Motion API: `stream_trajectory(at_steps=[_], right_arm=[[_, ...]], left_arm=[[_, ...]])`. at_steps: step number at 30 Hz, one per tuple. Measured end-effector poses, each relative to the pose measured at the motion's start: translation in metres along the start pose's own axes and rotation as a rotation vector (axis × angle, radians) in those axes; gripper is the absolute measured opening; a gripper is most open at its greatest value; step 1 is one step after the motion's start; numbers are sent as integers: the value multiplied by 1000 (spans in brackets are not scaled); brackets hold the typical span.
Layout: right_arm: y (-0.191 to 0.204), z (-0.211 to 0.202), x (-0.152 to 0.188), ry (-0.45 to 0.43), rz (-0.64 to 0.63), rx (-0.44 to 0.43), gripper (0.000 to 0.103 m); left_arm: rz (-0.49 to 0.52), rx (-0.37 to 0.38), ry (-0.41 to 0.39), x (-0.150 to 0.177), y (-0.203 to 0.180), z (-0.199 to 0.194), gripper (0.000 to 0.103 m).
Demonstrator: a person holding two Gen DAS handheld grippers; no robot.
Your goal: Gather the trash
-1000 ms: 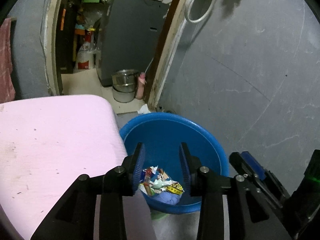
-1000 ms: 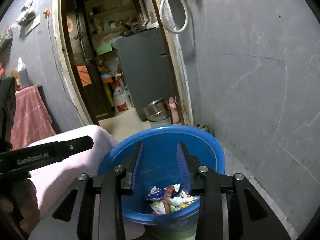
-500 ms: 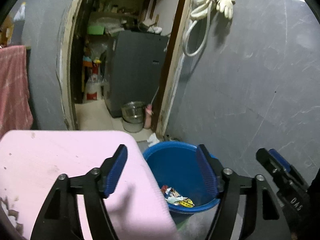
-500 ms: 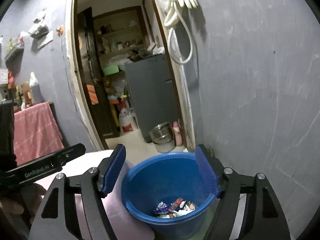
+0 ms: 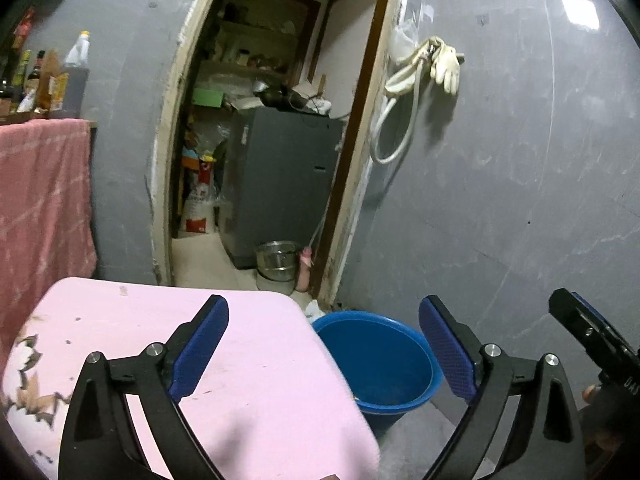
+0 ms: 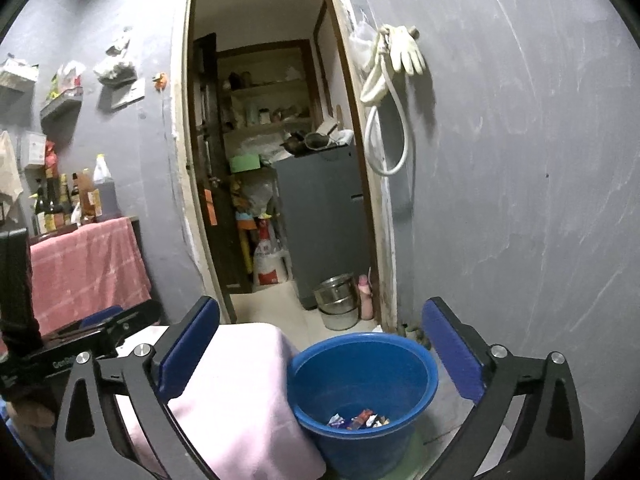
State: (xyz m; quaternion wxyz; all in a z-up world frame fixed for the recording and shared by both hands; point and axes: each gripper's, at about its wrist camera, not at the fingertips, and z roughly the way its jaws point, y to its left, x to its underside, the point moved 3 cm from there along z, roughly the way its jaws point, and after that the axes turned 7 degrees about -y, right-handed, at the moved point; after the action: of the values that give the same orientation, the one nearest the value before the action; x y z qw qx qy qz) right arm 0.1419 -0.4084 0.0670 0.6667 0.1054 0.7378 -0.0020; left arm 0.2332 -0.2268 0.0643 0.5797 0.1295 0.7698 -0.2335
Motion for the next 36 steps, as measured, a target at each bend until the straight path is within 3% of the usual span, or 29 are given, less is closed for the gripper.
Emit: stream_trajectory(at_steps=[10, 22, 36], right_arm=[[33, -43, -4, -18, -20, -11, 103], [64, -95, 6, -6, -28, -26, 103], [83, -140, 34, 16, -70, -7, 103]], left_arm=[[21, -42, -55, -6, 17, -69, 99], [63, -107, -90, 13, 29, -145, 101], [57, -147, -58, 48, 42, -201, 101]])
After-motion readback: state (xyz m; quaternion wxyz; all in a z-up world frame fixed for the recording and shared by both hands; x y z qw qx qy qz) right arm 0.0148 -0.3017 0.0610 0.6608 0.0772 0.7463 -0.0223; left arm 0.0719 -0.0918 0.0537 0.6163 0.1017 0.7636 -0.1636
